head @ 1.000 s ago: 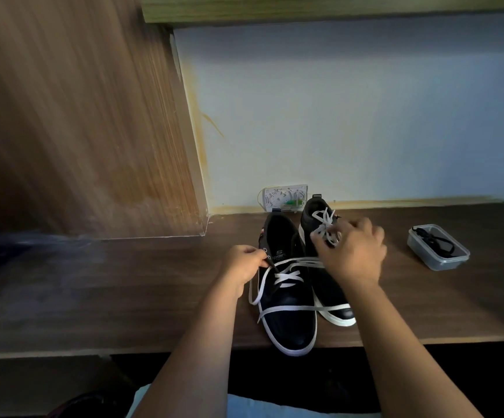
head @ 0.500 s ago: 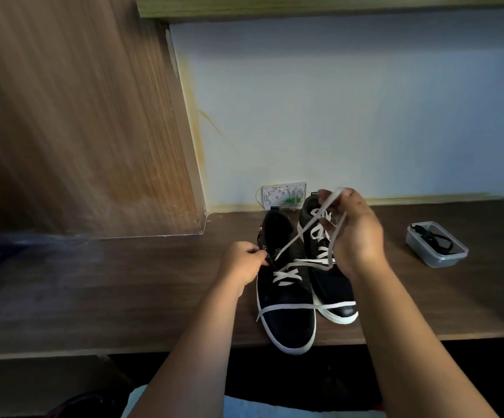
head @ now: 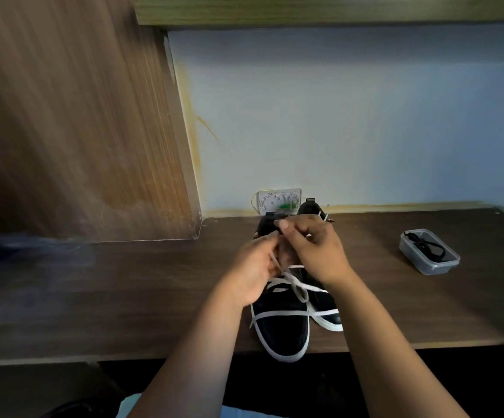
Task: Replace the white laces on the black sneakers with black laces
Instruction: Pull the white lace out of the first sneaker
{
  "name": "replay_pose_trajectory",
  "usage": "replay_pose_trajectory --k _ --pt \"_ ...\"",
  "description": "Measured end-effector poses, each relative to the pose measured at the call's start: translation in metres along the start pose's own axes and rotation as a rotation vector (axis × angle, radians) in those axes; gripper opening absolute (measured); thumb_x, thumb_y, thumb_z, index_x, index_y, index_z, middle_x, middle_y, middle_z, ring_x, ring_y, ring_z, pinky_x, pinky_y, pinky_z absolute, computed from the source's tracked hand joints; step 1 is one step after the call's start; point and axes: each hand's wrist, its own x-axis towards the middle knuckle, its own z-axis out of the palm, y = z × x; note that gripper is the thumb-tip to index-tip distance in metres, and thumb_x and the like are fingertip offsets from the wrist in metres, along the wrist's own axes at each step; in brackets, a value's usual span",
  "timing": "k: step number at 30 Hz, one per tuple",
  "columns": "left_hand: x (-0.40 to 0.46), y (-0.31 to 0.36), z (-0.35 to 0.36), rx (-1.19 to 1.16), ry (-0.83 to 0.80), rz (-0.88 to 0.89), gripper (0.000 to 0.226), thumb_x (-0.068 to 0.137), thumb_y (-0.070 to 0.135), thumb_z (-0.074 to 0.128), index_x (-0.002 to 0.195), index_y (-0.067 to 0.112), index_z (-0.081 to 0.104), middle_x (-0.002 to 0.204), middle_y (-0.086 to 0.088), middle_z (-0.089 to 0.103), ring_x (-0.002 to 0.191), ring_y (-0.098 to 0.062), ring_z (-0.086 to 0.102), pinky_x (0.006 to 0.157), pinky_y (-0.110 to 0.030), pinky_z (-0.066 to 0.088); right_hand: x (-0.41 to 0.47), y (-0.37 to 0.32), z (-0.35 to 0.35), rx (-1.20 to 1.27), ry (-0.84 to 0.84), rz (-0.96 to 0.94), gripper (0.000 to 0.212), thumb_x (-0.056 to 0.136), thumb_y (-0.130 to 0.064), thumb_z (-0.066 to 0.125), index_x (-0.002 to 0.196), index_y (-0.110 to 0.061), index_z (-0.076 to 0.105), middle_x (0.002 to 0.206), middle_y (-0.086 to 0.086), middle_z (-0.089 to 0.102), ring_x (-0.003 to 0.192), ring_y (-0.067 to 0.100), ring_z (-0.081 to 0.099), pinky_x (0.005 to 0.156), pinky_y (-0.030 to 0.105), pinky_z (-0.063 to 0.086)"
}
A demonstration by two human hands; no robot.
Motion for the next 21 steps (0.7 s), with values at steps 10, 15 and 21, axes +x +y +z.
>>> replay_pose_trajectory --k 10,15,21 --pt "-0.009 0.038 -0.080 1.135 0.774 -0.087 0.048 0.091 0.055 0.050 0.117 0.016 0.059 0.127 -0.008 0.060 0.117 -0.030 0.054 0.077 -0.029 0.045 -0.007 0.022 -0.002 -0.728 -0.492 0.098 0.058 0.088 -0.003 0.043 0.127 -0.044 0.057 0.120 -0.002 0.042 0.119 0.023 0.031 0.103 0.040 0.032" --pt "0.005 -0.005 -0.055 1.521 0.449 0.208 0.042 0.089 0.044 0.058 0.130 0.040 0.052 0.146 0.009 0.038 0.139 -0.022 0.025 0.110 -0.042 0.028 -0.003 0.031 -0.002 -0.560 -0.367 0.169 0.053 0.082 -0.001 0.040 0.110 -0.035 0.069 0.114 -0.005 0.056 0.119 0.023 0.035 0.102 0.041 0.035" --pt "0.016 -0.040 -0.015 1.616 0.169 0.338 0.010 0.090 0.028 0.060 0.095 0.024 0.068 0.159 0.006 0.022 0.149 -0.024 -0.007 0.116 -0.058 -0.007 -0.003 0.037 -0.016 -0.300 -0.318 0.285 0.055 0.076 0.006 0.042 0.110 -0.024 0.073 0.111 -0.001 0.071 0.106 0.014 0.061 0.091 0.025 0.048"
